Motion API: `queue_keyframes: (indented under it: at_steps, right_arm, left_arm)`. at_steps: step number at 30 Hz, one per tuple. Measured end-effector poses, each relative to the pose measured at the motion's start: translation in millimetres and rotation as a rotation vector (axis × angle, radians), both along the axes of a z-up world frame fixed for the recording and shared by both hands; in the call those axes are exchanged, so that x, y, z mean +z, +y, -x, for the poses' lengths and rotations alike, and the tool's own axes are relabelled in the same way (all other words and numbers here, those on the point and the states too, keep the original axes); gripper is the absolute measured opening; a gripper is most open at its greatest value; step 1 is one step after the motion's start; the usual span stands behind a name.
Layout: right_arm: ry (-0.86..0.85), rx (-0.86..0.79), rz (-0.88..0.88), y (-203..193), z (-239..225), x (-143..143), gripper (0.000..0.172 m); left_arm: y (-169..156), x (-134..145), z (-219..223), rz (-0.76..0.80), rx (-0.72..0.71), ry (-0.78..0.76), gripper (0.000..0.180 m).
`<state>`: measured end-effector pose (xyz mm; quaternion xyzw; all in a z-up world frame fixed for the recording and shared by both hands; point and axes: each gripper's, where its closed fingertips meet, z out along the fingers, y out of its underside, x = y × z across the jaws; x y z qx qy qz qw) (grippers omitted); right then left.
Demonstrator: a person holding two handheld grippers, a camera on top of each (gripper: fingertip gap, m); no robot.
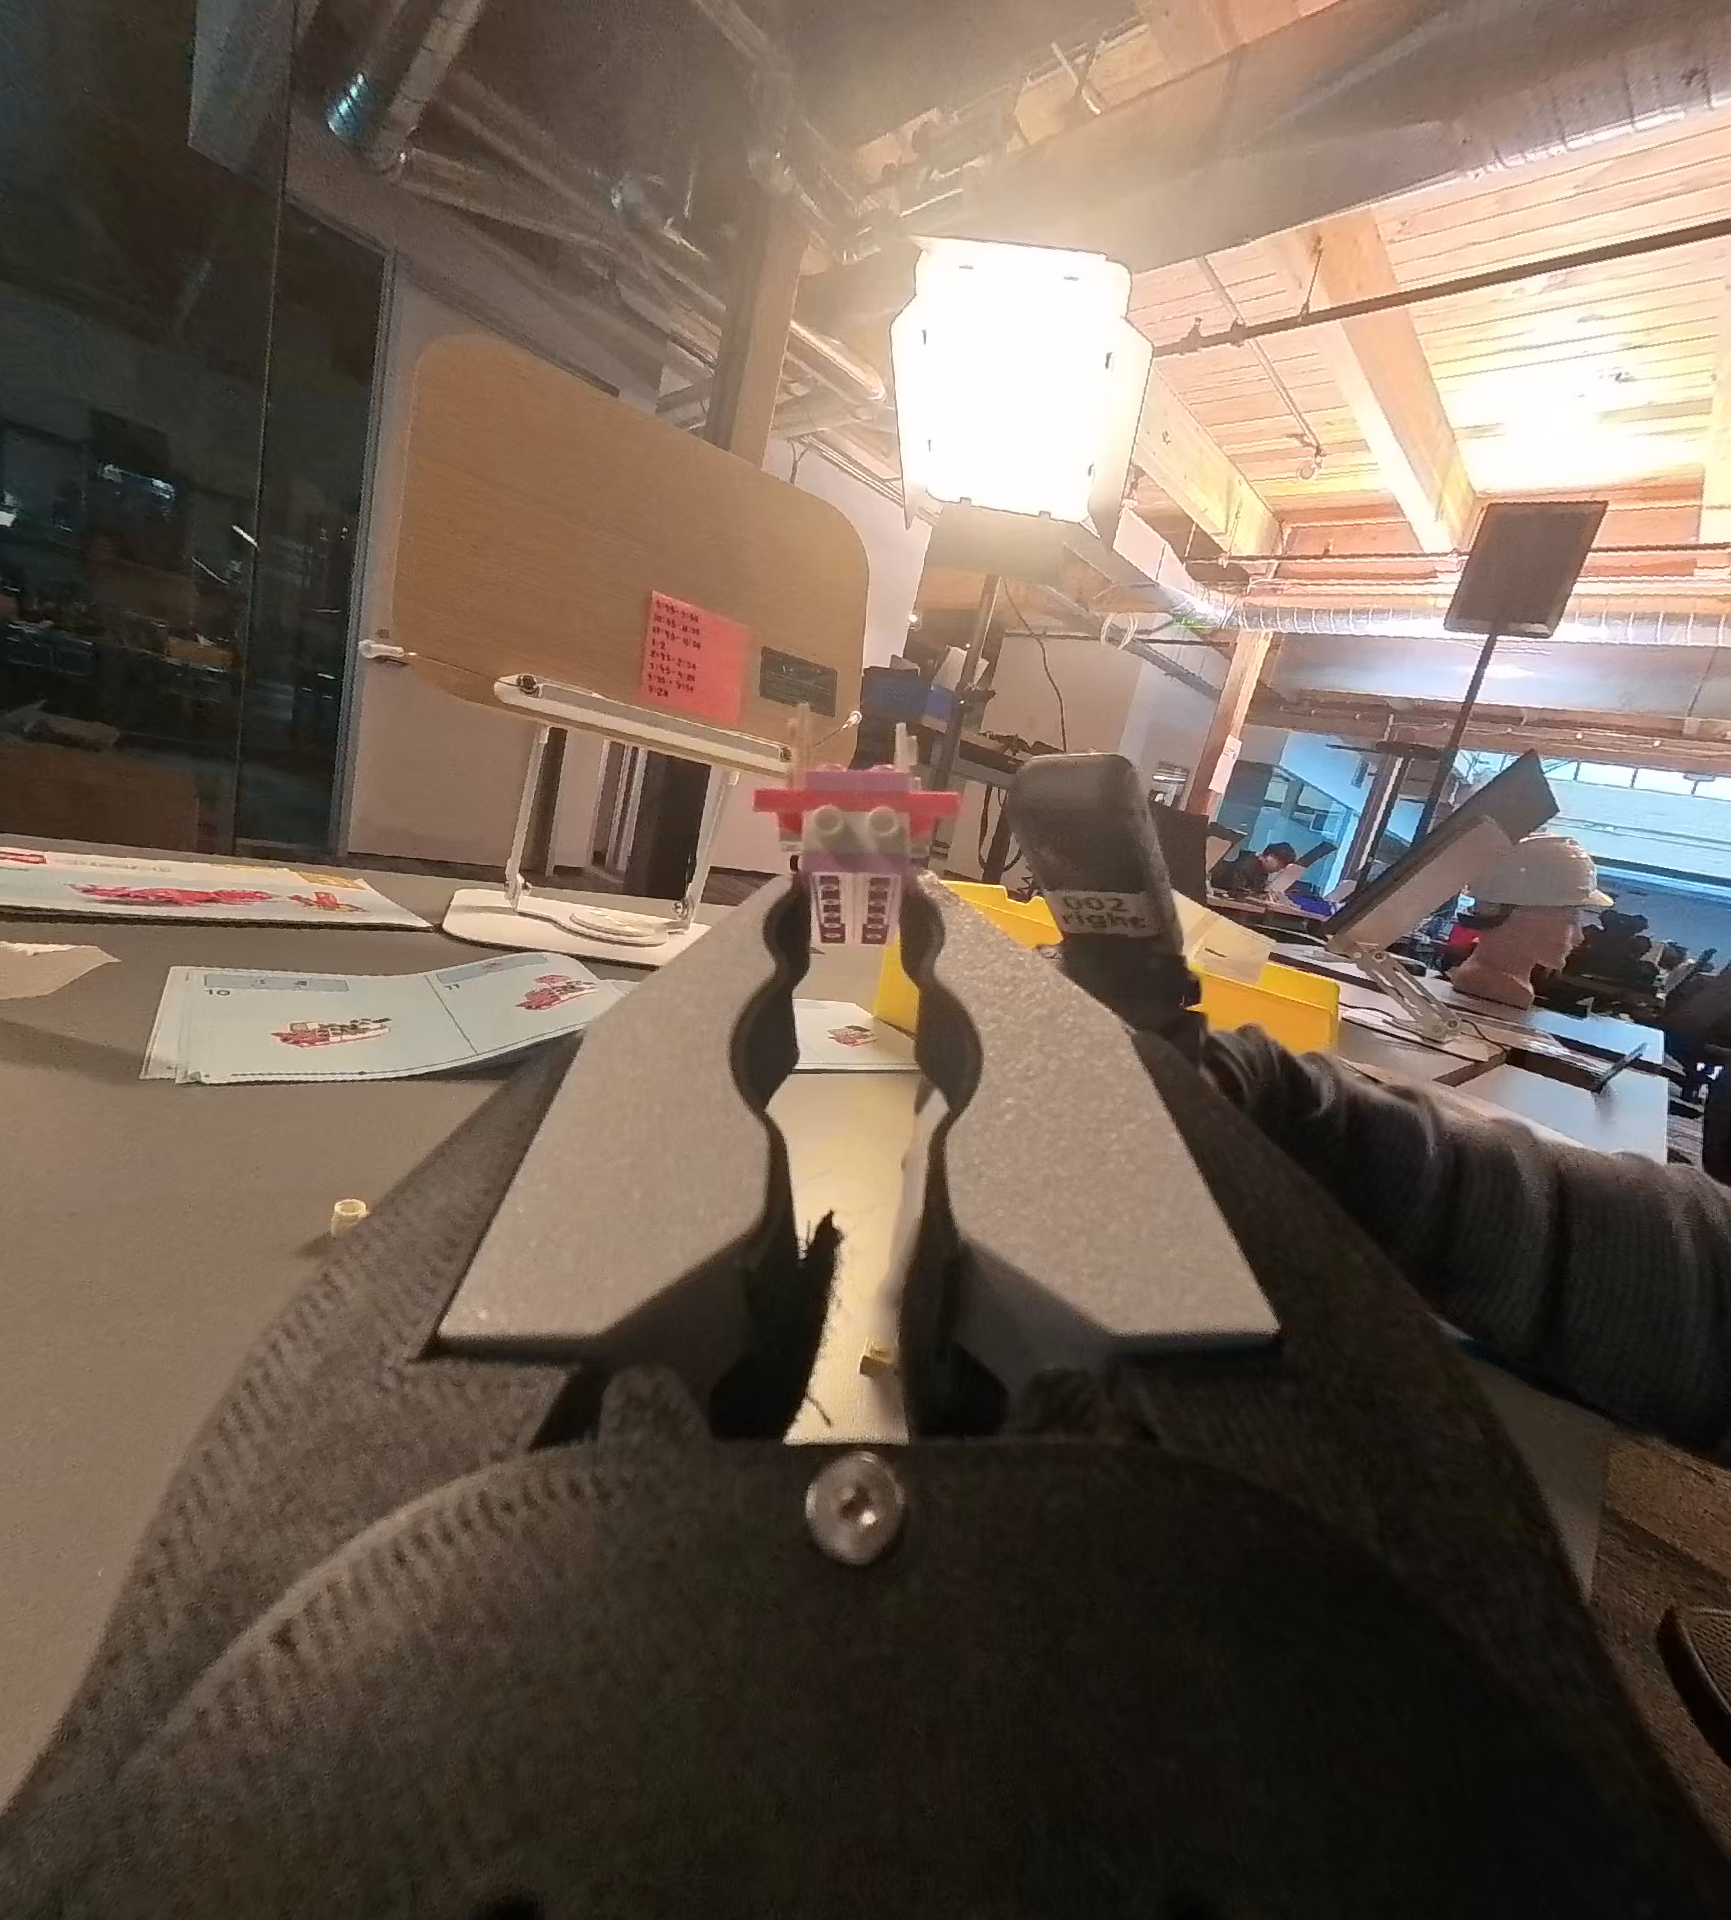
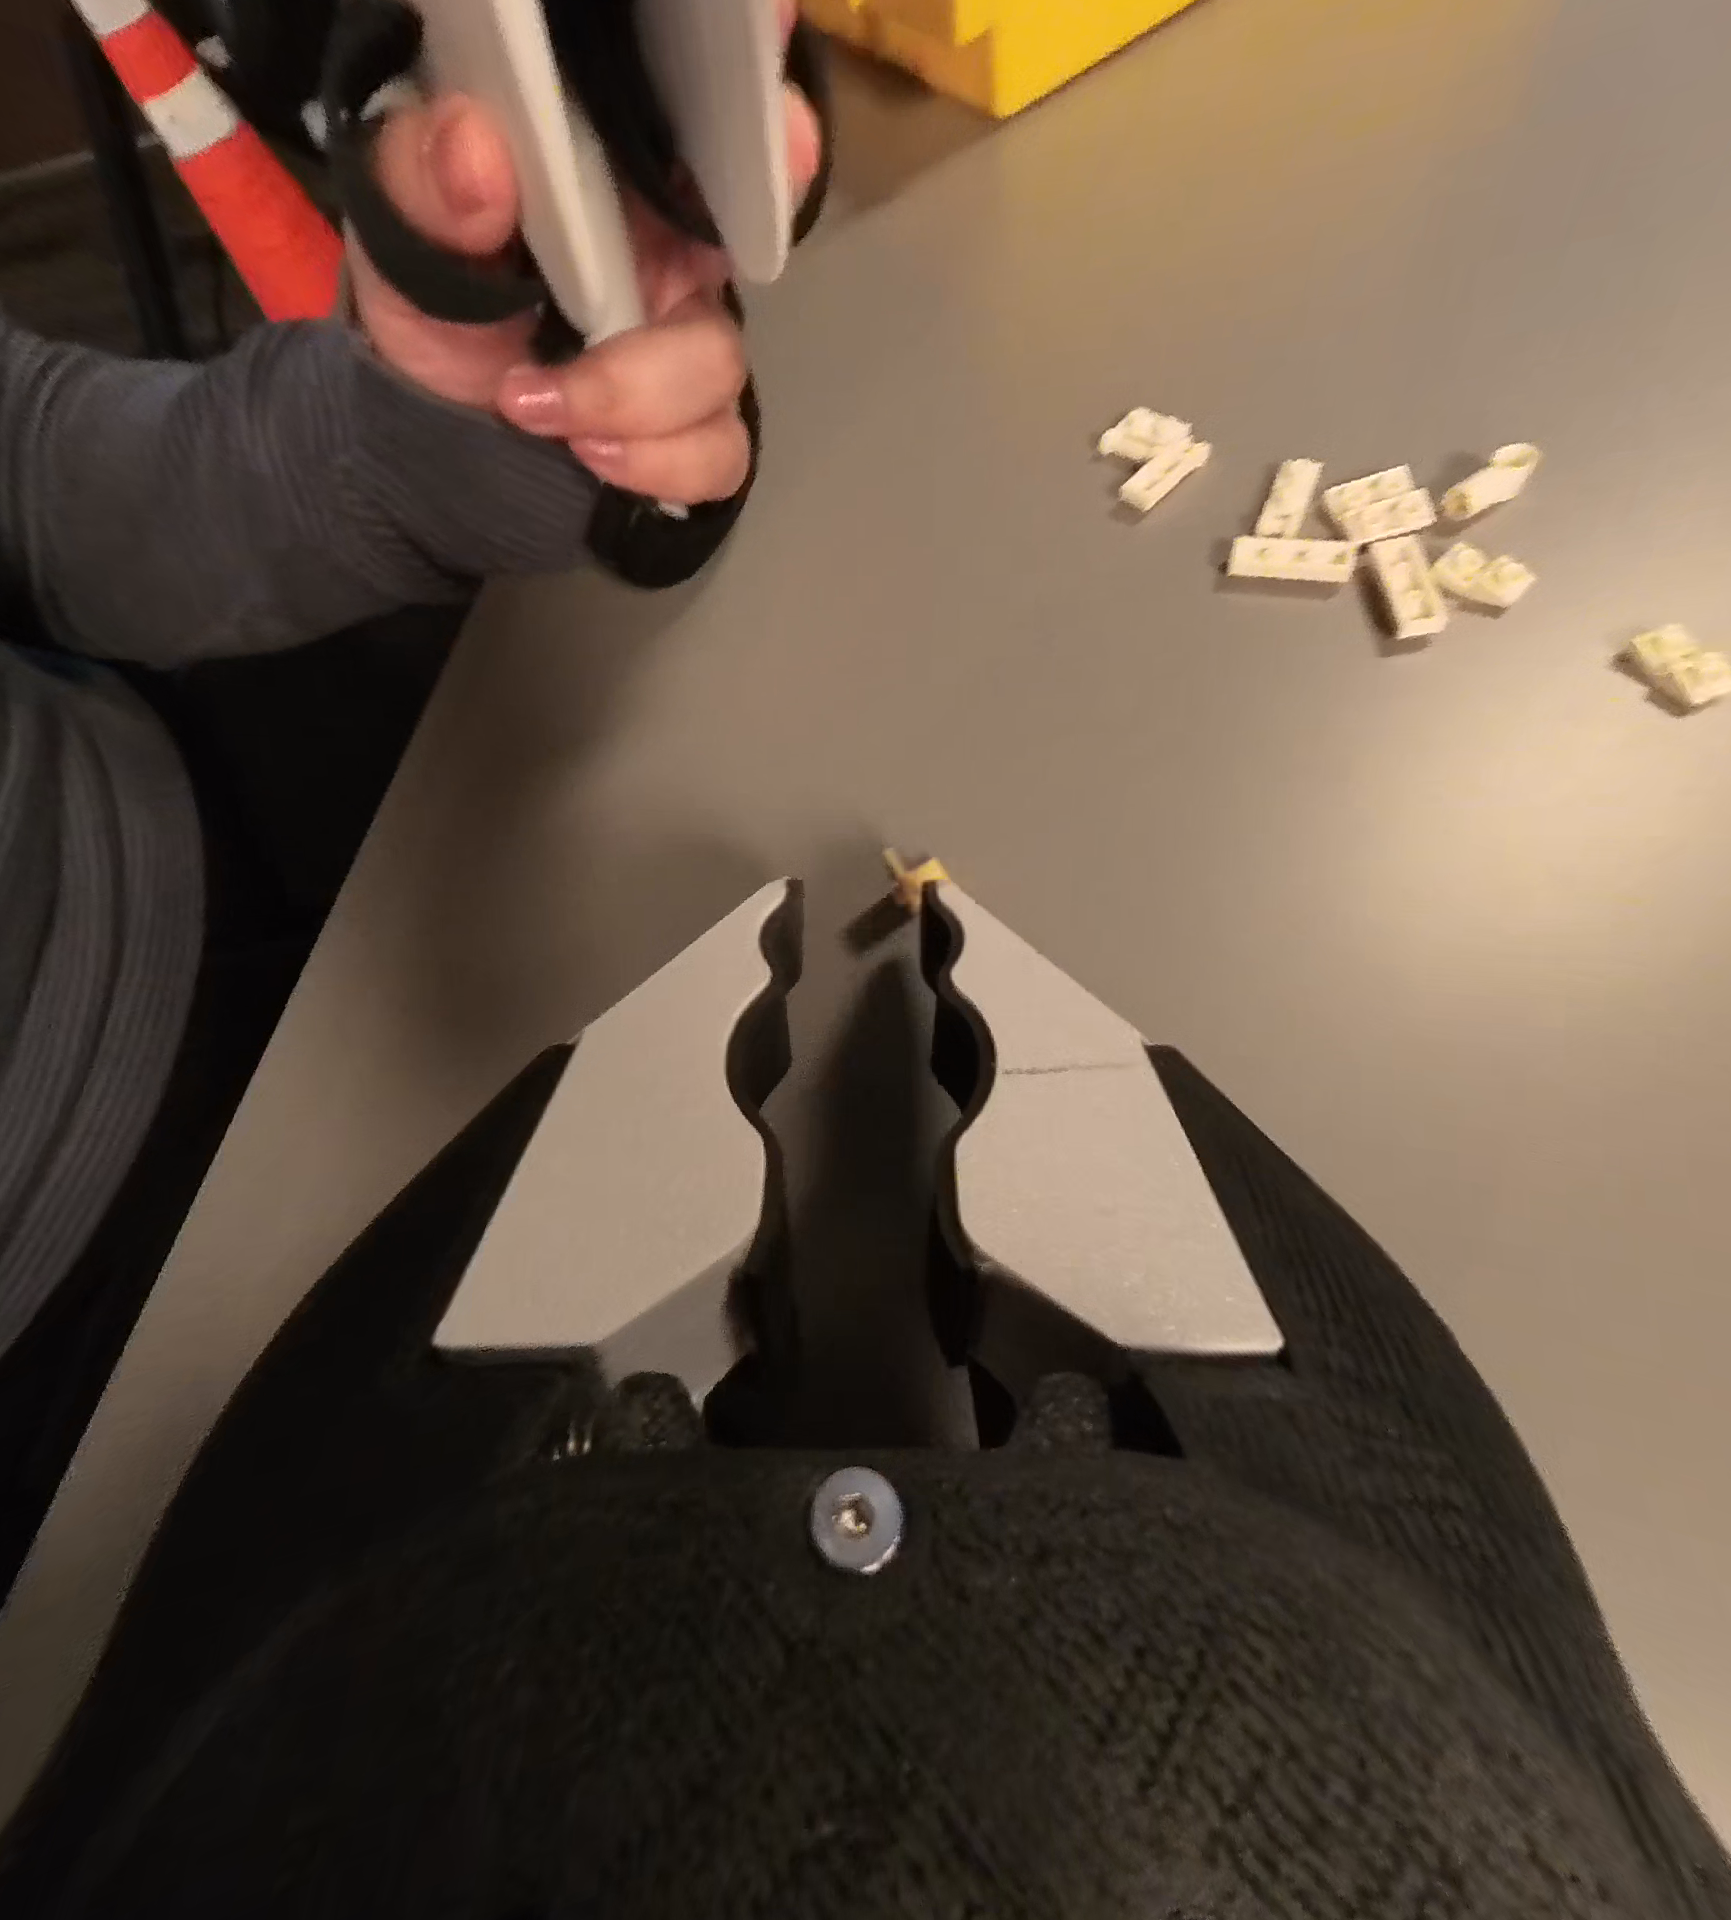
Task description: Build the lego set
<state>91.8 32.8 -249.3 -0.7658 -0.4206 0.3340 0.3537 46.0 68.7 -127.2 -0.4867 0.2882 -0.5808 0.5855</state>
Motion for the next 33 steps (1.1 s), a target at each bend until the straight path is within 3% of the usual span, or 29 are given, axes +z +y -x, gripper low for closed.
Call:
queue_keyframes:
  at_steps: [3, 8, 12, 14, 18, 22, 27, 33]
  right_arm:
    - [0.006, 0.009, -0.049, 4, 3, 4, 0.023]
    - [-0.066, 0.034, -0.022, 6, 5, -8, 0.010]
    - [-0.044, 0.031, -0.053, 8, 5, -1, 0.002]
    - [0.081, 0.009, -0.110, 11, 7, 28, 0.001]
    - [0.490, 0.050, -0.220, 3, 13, 122, 0.001]
    - [0.458, 0.115, -0.333, -9, 31, 156, 0.001]
    - [0.281, 0.167, -0.321, -9, 45, 152, 0.000]
    - [0.235, 0.153, -0.233, -4, 43, 136, 0.001]
  left_arm:
    - [-1, 0, 0, -0.001, -0.004, -0.001, 0.015]
    - [-1, 0, -1, -0.002, -0.008, 0.000, 0.015]
    - [-2, 0, -1, -0.002, -0.011, 0.000, 0.015]
    - [-3, 0, -1, -0.006, -0.018, 0.002, 0.015]
    - [-16, 0, -7, -0.028, -0.093, 0.016, 0.015]
    - [-27, -7, -17, -0.063, -0.148, 0.084, 0.015]
    - [-36, -14, -26, -0.099, -0.176, 0.148, 0.015]
    - [-36, -14, -26, -0.100, -0.180, 0.152, 0.015]
